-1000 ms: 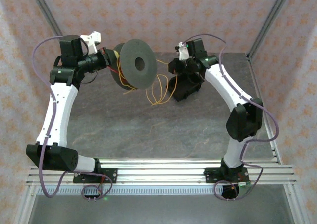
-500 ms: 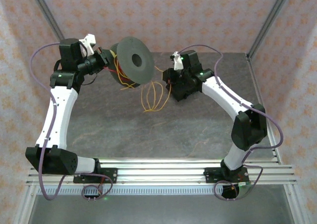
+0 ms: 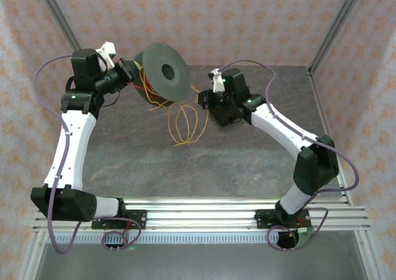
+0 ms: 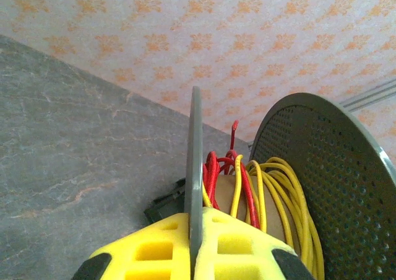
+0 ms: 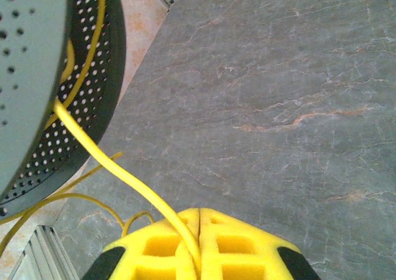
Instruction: Wrap the cables
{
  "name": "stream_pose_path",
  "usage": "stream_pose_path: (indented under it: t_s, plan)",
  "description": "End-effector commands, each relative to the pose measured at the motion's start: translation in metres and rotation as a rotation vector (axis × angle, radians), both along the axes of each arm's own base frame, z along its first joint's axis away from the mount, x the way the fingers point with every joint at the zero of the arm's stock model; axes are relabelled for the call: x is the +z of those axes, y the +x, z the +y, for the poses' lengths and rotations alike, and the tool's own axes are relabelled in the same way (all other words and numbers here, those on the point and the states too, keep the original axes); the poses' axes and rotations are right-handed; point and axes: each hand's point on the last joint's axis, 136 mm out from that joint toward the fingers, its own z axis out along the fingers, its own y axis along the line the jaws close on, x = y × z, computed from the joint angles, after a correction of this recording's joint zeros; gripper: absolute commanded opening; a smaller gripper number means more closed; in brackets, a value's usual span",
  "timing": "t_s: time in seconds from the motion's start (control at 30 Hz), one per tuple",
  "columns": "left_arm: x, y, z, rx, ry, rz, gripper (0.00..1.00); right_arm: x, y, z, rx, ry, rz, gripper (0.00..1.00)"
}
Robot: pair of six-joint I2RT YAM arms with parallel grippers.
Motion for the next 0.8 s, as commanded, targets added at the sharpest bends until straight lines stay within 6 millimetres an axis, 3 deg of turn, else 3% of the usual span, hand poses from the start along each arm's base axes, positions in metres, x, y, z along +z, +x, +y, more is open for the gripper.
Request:
stream_pose_path:
  t_s: [0.0, 0.23, 0.4, 0.53, 0.63, 0.77]
  plan:
    - [0.085, -0.002, 0.042, 0.201, 0.0, -0.301, 0.0, -0.005, -0.019, -0.001, 0.006, -0.025, 0.024, 0.0]
    - [0.071, 0.004, 0.054, 0.268, 0.0, -0.275, 0.0, 0.018, -0.067, 0.037, 0.111, 0.043, -0.067, 0.0]
    - [0.068, 0.005, 0.053, 0.268, -0.018, -0.272, 0.0, 0.009, -0.066, 0.035, 0.092, 0.037, -0.061, 0.0]
    - [0.068, 0.003, 0.051, 0.262, -0.025, -0.269, 0.0, 0.013, -0.069, 0.038, 0.102, 0.052, -0.066, 0.01]
    - [0.07, 0.001, 0.05, 0.261, -0.032, -0.275, 0.0, 0.013, -0.07, 0.037, 0.096, 0.069, -0.069, 0.18]
    - [0.076, -0.003, 0.049, 0.256, -0.039, -0.287, 0.0, 0.007, -0.071, 0.036, 0.078, 0.086, -0.065, 0.31]
